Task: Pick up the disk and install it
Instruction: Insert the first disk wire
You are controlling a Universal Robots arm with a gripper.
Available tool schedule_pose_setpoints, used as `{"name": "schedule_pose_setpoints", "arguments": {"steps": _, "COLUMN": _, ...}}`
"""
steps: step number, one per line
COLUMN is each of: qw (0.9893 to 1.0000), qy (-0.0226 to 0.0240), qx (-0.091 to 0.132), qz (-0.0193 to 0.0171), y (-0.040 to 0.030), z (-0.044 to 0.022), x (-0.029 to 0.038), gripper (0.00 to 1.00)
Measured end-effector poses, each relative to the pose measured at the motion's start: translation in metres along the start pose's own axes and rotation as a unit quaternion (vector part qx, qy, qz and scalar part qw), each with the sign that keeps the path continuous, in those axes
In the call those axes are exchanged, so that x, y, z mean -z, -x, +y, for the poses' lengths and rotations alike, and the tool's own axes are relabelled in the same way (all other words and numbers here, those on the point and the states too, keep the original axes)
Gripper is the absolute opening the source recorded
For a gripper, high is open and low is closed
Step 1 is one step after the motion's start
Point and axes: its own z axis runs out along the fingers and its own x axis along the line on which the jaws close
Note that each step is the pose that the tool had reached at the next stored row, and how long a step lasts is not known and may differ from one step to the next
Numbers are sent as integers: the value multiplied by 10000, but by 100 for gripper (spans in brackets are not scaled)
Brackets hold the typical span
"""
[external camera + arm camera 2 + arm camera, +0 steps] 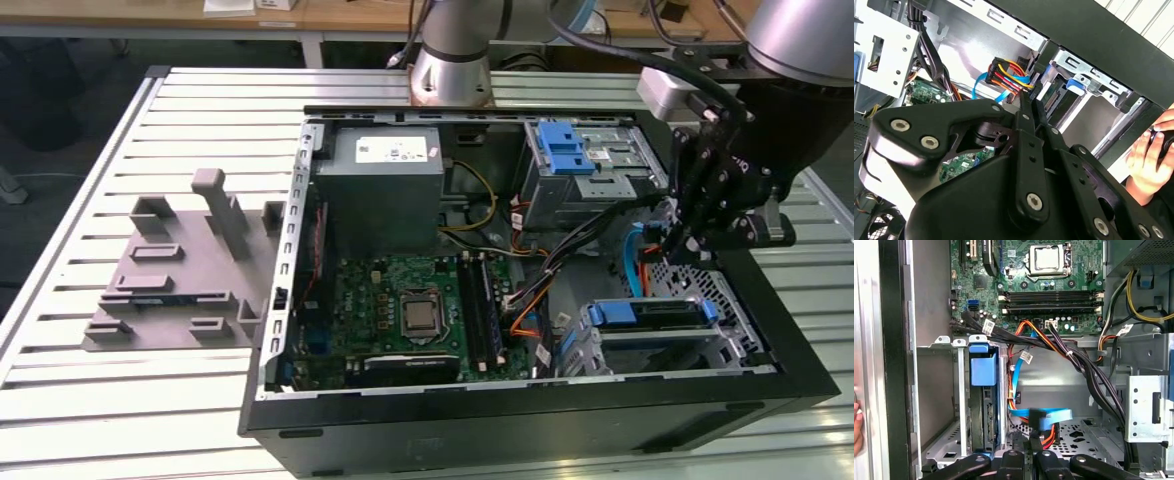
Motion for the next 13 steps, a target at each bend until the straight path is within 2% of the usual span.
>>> {"name": "schedule_pose_setpoints", "arguments": {"steps": 13, "qw": 10000, "qy": 0, "qx": 0, "qz": -2, "y": 1, "z": -1, "x": -1, "gripper": 16}}
